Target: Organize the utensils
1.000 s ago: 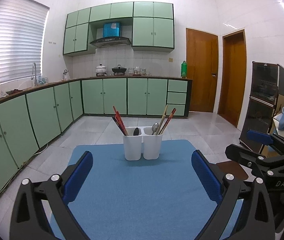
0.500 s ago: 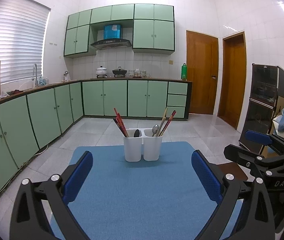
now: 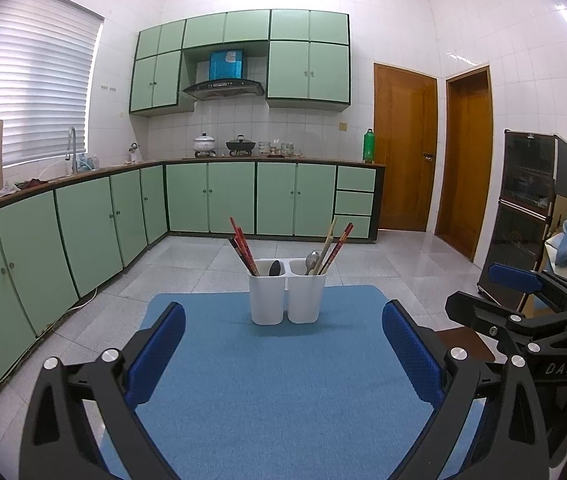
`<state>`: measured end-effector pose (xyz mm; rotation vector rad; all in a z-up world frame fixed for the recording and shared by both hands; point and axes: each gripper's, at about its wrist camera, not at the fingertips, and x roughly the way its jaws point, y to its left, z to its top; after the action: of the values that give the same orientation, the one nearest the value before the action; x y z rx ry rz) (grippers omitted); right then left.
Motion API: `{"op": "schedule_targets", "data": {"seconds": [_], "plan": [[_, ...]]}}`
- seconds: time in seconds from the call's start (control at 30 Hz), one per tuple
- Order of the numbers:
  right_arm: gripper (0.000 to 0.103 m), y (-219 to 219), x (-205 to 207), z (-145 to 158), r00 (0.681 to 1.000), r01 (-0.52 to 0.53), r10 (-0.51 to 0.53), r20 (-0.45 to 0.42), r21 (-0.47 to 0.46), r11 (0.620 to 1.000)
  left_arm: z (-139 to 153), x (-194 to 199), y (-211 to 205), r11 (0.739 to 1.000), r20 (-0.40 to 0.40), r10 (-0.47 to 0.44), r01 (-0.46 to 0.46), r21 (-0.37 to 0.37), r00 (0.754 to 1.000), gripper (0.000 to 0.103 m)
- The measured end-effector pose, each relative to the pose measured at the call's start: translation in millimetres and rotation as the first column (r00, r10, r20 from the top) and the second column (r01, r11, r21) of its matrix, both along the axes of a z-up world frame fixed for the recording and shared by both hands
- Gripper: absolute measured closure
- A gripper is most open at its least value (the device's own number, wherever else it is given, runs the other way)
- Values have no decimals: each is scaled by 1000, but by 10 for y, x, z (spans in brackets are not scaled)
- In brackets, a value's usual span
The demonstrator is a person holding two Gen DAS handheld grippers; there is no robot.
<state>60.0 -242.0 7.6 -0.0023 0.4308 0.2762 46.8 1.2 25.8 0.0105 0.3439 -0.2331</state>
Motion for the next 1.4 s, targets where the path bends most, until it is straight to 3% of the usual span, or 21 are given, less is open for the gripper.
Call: {"op": "schedule_targets", "data": {"seconds": [1.4], "plan": [[5,90,51,-62,1000,-5,5,-17,7,1000,-3,16,8,1000,-7,1,-1,1,1000,6]]}}
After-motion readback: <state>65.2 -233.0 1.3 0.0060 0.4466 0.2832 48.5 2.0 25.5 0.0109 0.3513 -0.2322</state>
